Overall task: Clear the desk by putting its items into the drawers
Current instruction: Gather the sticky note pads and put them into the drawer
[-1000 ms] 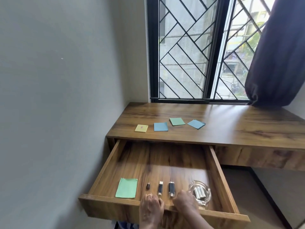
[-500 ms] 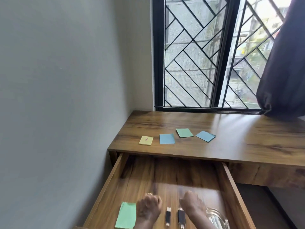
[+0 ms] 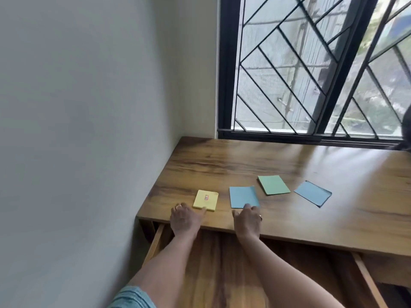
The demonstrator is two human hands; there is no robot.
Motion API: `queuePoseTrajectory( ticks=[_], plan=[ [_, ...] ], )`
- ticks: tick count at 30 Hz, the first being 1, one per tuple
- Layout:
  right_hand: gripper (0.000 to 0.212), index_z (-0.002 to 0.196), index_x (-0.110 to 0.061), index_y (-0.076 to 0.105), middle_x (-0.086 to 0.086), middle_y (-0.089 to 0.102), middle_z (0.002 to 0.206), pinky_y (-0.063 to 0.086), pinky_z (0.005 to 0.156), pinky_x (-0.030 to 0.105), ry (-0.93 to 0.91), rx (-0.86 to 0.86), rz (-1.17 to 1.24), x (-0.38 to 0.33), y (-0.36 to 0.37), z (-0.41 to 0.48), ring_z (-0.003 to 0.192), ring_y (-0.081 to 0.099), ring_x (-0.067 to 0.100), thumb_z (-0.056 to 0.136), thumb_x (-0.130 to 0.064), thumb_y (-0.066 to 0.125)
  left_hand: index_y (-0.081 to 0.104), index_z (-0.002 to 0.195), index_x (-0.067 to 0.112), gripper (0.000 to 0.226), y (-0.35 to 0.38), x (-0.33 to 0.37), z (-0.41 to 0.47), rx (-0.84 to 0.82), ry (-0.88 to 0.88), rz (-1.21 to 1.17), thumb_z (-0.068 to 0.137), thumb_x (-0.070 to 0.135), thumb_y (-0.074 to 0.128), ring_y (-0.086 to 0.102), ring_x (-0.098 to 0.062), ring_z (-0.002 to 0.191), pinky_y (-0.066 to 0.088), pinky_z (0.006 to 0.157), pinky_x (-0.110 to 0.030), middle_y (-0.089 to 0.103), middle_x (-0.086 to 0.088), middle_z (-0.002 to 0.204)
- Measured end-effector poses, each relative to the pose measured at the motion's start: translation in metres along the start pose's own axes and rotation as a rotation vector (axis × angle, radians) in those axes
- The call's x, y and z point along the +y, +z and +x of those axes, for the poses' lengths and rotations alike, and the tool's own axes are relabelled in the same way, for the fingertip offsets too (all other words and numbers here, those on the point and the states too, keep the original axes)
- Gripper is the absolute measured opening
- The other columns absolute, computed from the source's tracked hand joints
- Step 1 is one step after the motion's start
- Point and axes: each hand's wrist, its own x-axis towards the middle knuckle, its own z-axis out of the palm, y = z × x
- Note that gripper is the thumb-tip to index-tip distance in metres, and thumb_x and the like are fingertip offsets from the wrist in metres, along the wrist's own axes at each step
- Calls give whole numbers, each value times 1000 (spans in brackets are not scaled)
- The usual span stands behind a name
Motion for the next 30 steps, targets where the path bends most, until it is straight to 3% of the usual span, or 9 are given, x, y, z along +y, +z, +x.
queuePoseTrajectory(
  ticks=[7,10,13,18,21,23,27,30],
  plan=[
    [74,144,-5,24,28,18,147,23,112,47,229,57,-65,-8,19,61,136,22,41,90,-45,54,18,147,3,107,31,40,42,-110,9,-17,73,68,60,38,-27,131,35,105,-33,42,-13,143],
    [90,146,-1,15,25,29,143,28,107,45,254,55,-137,-9,17,71,131,30,39,84,-44,63,11,148,3,106,39,47,47,-124,22,-21,76,59,64,39,-28,129,36,104,-33,41,-14,142],
    [97,141,4,24,22,35,138,30,104,41,371,25,-49,-11,10,78,128,35,36,72,-40,77,13,147,3,97,39,48,47,-111,49,13,81,53,62,39,-29,128,36,103,-33,41,-15,142],
    [78,124,-1,40,20,34,132,29,103,40,525,-64,87,-3,0,76,124,37,36,66,-31,83,10,148,4,108,33,43,42,-134,36,-28,73,51,72,37,-29,130,33,106,-34,38,-15,144],
    [66,123,-2,39,21,36,131,33,104,42,459,-31,148,8,-4,61,123,40,37,73,-20,78,5,148,3,110,26,39,24,-140,100,-19,74,47,73,32,-28,135,27,111,-34,31,-14,148],
    [51,125,-1,36,23,44,132,39,102,40,379,8,243,16,-11,50,123,45,38,83,-9,64,4,148,4,112,24,37,11,-123,141,-47,72,44,75,32,-27,135,24,113,-34,31,-14,147],
    [36,124,-2,40,23,54,127,44,85,32,281,14,420,45,-40,19,117,53,35,90,-2,49,1,149,9,111,22,35,-28,-159,243,-136,71,36,77,31,-27,134,24,113,-34,30,-13,146],
    [36,124,-5,45,21,58,122,38,73,25,225,41,488,76,-63,-8,111,55,32,89,-2,49,5,149,11,109,23,37,-59,-241,362,-160,70,30,78,34,-29,131,30,111,-35,32,-12,143]
  ],
)
